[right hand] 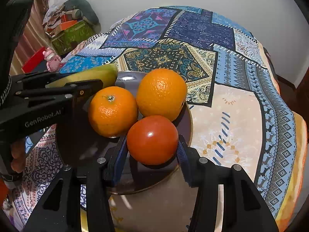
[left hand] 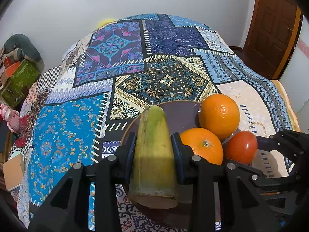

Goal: Organize fruits
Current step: 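Carry the zucchini to the plate with the left gripper while the right gripper carries the tomato there, then open both grippers to set the zucchini and tomato on the plate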

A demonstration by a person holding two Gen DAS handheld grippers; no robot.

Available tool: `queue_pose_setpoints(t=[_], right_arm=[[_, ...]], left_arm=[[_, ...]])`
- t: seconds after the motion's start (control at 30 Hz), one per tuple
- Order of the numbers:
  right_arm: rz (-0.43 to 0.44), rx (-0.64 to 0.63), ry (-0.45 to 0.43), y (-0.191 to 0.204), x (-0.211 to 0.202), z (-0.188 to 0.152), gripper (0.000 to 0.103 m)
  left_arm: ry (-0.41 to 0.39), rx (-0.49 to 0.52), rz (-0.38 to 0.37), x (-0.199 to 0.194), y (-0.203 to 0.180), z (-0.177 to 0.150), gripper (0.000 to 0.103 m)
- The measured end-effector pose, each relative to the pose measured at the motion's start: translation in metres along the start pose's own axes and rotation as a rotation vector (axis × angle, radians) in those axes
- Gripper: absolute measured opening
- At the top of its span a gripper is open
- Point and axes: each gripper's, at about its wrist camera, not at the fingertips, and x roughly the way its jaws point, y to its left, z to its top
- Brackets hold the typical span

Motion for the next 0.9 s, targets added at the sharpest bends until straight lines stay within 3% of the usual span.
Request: queue_pose_setpoints(t=[0.37,0.5,0.9], right_arm=[[-0.004,-0.022,0.016,0.005,0.007,0.001,0.047],[-0.008,-0.021,0.006,0.006,0.003,0.004,0.048],[-0.024,0.014,-0.065,0.002,-0.035,0.001,0.081]], left_arm=[[0.017,0.013,0.006,0.007,0.001,-0.002,0.036],[-0.023,0.045,0.013,-0.005,-0.004,0.000,0.036],[-0.078,0.026,-0.019,-0.057,-0.010,-0.006,0.036]])
